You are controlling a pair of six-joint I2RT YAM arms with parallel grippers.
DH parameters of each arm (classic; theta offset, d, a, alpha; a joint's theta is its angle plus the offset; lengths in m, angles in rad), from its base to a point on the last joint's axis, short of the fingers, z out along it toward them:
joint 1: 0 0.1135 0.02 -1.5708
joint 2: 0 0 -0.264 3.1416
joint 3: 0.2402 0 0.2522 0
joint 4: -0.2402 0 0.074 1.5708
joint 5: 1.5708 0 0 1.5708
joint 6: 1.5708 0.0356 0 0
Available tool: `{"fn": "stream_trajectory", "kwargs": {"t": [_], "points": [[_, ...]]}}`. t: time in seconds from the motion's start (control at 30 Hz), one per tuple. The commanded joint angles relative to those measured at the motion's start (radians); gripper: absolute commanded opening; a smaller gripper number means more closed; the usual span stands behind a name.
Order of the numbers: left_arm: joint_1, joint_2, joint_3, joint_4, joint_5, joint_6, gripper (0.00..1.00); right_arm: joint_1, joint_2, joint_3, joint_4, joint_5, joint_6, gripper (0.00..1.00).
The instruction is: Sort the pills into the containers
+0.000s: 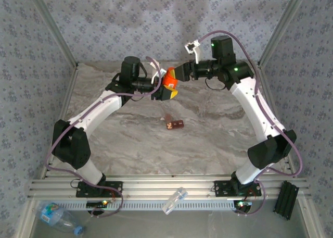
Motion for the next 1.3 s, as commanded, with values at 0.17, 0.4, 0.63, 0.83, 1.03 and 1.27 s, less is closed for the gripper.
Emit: {"fn": "stream_trajectory", "kwargs": {"t": [0.17,0.4,0.63,0.83,1.03,1.27], "points": [[-0.009,-0.027,0.023,0.042,-0.071,0.012,0.0,0.031,-0.016,-0.086,0.076,0.046,0.083,0.51],[-0.045,-0.076,-0.081,0.22,-0.317,-0.029,0.0,0.119,-0.015,-0.158,0.148,0.343,0.276,0.5],[-0.097,-0.077,-0.143,0.324,-0.475,-0.05,0.0,0.166,0.013,-0.192,0.257,0.475,0.414,0.5],[-0.085,-0.077,-0.167,0.357,-0.504,-0.07,0.0,0.12,-0.022,-0.192,0.254,0.441,0.418,0.58],[-0.046,-0.082,-0.159,0.352,-0.453,-0.083,0.0,-0.001,-0.16,-0.267,0.353,0.289,0.403,0.82],[-0.002,-0.077,-0.125,0.299,-0.253,-0.07,0.0,-0.107,-0.18,-0.242,0.315,0.012,0.239,0.88]]}}
